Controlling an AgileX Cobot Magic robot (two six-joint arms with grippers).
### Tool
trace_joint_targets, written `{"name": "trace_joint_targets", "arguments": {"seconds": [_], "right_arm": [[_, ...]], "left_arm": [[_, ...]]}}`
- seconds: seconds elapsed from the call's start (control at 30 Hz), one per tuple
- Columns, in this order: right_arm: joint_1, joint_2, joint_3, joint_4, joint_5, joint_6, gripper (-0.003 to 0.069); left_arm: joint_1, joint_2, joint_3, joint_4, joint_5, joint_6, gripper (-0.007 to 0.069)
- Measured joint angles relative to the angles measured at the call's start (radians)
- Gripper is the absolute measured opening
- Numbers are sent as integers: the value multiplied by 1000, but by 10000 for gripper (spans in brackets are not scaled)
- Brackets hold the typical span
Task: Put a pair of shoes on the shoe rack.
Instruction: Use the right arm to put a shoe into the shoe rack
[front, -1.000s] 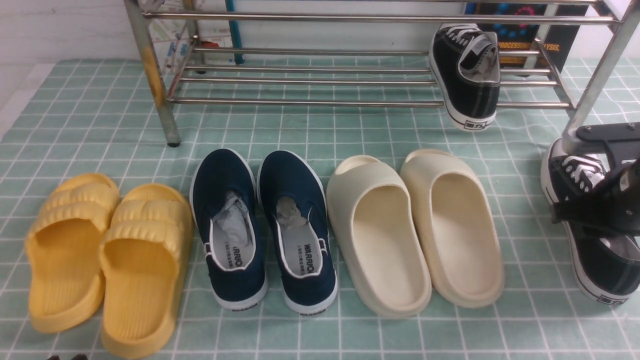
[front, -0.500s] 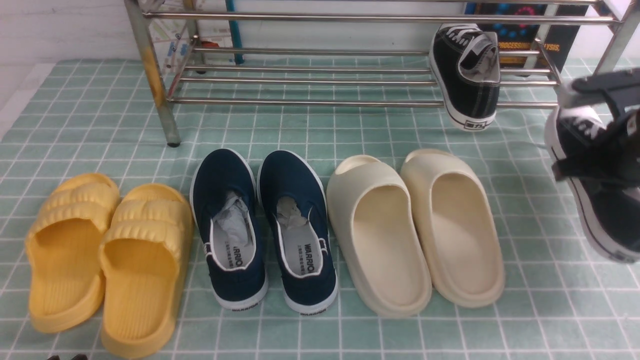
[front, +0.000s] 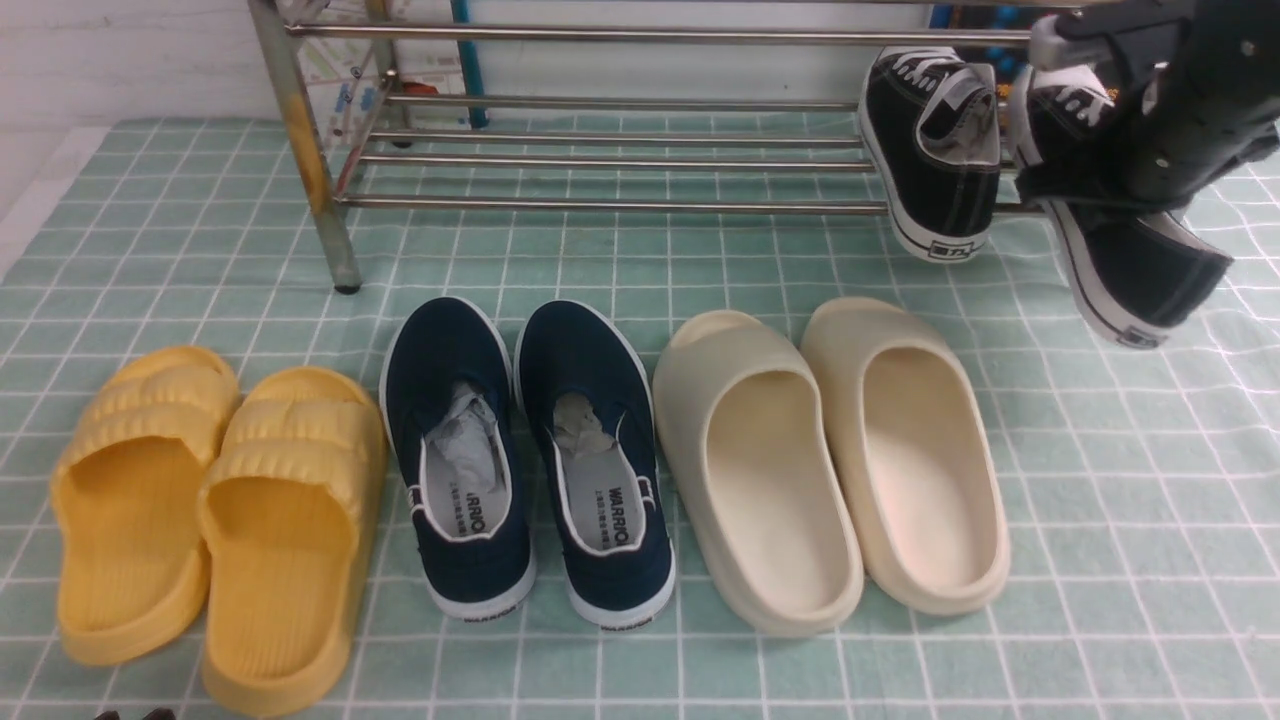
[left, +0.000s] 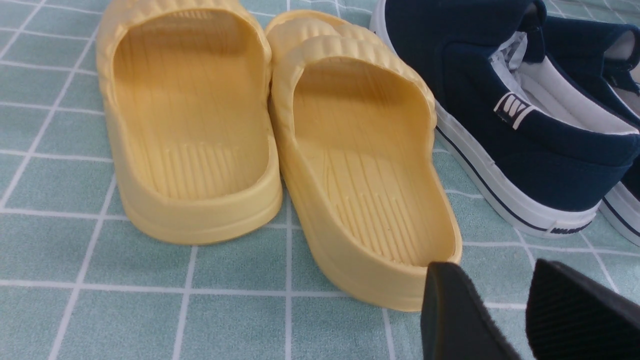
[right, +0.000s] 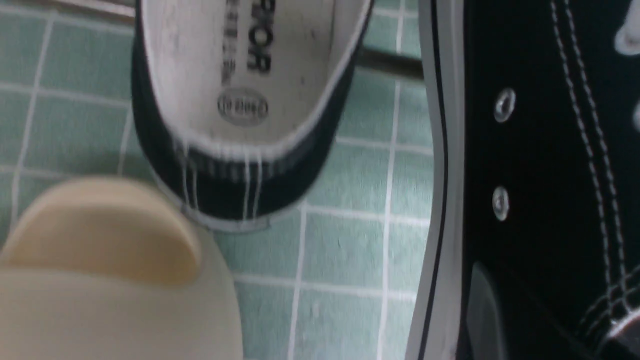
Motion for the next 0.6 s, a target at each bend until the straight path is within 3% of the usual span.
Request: {"name": "trace_joint_targets", "arguments": {"seconds": [0.3,0.53,0.6], "right_arm": [[0,229,-304,-45,52,0,32],[1,300,-402,-42,64,0,36],[1,307,-410,-42,54,0,69]], "left_arm": [[0,0,0,0,0,0,238],[0,0,0,0,0,0,238],[0,0,0,0,0,0,238]]}}
